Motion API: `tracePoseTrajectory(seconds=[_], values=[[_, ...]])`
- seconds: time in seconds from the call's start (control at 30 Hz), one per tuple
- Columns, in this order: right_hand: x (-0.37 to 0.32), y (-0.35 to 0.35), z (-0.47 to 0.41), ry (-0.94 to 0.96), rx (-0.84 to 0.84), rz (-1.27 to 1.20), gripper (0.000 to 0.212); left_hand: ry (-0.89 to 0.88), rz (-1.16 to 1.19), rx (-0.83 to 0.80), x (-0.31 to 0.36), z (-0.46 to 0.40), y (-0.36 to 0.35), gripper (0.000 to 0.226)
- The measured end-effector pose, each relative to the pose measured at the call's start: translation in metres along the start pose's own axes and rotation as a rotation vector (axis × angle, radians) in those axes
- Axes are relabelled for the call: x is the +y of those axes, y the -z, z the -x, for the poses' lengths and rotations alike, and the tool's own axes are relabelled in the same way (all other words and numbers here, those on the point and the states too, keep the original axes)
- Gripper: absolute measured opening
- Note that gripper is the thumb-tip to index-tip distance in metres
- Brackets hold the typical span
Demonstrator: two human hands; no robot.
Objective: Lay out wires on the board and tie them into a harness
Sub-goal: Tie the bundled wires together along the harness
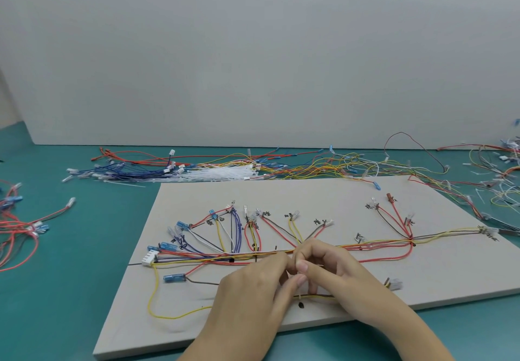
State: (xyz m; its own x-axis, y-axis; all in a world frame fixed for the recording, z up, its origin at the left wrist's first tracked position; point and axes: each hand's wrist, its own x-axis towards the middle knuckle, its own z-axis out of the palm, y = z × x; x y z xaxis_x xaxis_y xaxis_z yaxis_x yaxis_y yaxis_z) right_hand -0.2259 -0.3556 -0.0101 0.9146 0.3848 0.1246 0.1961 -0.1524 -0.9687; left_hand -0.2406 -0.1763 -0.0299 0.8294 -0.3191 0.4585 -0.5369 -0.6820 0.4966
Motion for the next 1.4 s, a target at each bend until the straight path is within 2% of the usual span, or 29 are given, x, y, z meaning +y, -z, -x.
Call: tracePoseTrajectory(seconds=[0.07,0.17,0.27,0.37,0.47,0.63,0.83,0.97,1.23,1.4], values=[[0.0,0.0,0.0,0.008,0.006,0.009,0.011,-0.023,-0.099,-0.008,0.001,-0.001,0.001,0.033],[0.001,0.0,0.0,0.021,0.006,0.011,0.011,-0.012,-0.102,0.008,0.004,0.0,0.002,0.027],[0.001,0.0,0.0,0.031,0.008,0.0,0.013,0.08,0.088,-0.01,0.001,-0.001,0.001,0.035],[0.001,0.001,-0.001,0.031,-0.003,-0.016,0.013,0.146,0.281,-0.04,-0.002,-0.005,0.002,0.028],[0.001,0.002,-0.001,0.034,-0.011,-0.021,0.014,0.177,0.351,-0.067,-0.003,-0.007,0.003,0.022],[0.001,0.002,-0.001,0.03,-0.016,-0.022,0.014,0.191,0.376,-0.09,-0.003,-0.007,0.003,0.025],[0.001,0.001,-0.002,0.019,-0.012,-0.049,0.015,0.206,0.428,-0.116,-0.004,-0.009,0.005,0.012],[0.003,0.003,-0.001,0.012,0.006,-0.054,0.021,0.213,0.448,-0.131,-0.005,-0.008,0.002,0.017],[0.006,0.0,0.001,-0.014,0.042,-0.044,0.005,0.21,0.427,-0.121,-0.006,-0.008,0.003,0.016],[0.003,0.003,0.0,-0.005,0.042,-0.078,0.01,0.225,0.441,-0.153,-0.005,-0.009,0.004,0.019]])
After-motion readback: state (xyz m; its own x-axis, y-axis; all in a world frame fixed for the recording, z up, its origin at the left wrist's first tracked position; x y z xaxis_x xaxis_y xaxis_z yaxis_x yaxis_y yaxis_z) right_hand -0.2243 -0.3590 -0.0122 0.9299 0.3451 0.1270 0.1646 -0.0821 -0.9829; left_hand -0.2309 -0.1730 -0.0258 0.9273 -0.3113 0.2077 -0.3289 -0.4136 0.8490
